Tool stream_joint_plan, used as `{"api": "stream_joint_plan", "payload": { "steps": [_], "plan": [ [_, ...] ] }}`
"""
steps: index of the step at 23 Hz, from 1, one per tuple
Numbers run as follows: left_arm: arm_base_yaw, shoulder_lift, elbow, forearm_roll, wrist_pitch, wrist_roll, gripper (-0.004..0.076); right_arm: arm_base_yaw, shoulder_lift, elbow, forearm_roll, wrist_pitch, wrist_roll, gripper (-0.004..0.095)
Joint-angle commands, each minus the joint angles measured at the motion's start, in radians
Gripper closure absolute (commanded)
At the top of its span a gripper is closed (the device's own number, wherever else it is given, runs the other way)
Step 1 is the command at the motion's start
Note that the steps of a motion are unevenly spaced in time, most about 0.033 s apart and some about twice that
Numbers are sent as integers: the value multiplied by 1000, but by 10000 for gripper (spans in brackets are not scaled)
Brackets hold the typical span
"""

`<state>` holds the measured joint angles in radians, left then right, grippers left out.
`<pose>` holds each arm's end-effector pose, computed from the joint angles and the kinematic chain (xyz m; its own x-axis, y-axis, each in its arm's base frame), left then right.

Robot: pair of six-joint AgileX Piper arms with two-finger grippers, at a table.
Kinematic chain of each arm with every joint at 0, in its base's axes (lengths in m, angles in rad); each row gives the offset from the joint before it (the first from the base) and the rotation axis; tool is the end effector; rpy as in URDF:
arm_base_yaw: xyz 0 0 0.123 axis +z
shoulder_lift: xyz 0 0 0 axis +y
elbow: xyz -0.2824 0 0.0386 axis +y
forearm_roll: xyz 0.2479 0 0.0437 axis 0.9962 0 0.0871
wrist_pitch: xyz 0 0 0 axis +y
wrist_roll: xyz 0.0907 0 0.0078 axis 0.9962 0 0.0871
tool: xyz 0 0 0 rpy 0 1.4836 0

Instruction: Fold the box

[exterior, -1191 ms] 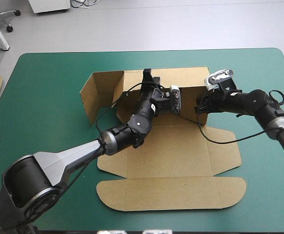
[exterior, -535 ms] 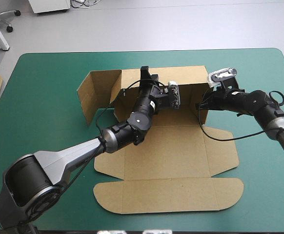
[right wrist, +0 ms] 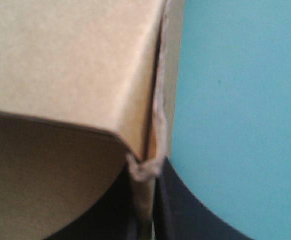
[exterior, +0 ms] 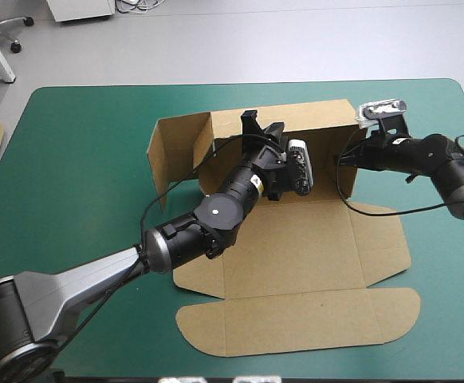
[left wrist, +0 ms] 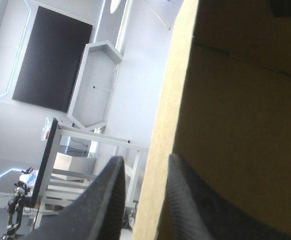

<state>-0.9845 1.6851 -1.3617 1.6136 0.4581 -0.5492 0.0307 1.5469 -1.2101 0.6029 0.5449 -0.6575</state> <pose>0.2545 -0.3102 0.3444 0.3891 0.8360 -0.3870 0.3480 0.2556 0.9020 0.3450 0.0374 0.3086 -0.6169 -0.1386 -0.7747 -0.3314 0.9386 0.0960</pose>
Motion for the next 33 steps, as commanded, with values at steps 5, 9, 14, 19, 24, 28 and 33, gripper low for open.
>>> {"api": "stream_joint_plan", "payload": {
  "steps": [5,9,14,19,24,28,33],
  "plan": [
    [0,-158,-44,74,-85,-11,508,-35,-40,-73,-175,80,225,940],
    [98,-159,-123,150,-72,-11,508,-35,-40,-73,-186,119,242,940],
    [418,-157,-261,150,-156,-141,508,-35,-40,-73,-190,143,245,940],
    [789,-140,-274,-140,30,-386,508,-35,-40,-73,-243,183,328,940],
    [971,-96,-274,-713,263,-53,510,-35,-40,-88,-250,217,336,940],
    [1045,-60,-274,-1165,374,359,673,-35,-40,-190,-274,307,383,940],
    [1045,-55,-274,-1233,507,476,738,-35,-7,-373,-278,473,390,940]
  ]
}}
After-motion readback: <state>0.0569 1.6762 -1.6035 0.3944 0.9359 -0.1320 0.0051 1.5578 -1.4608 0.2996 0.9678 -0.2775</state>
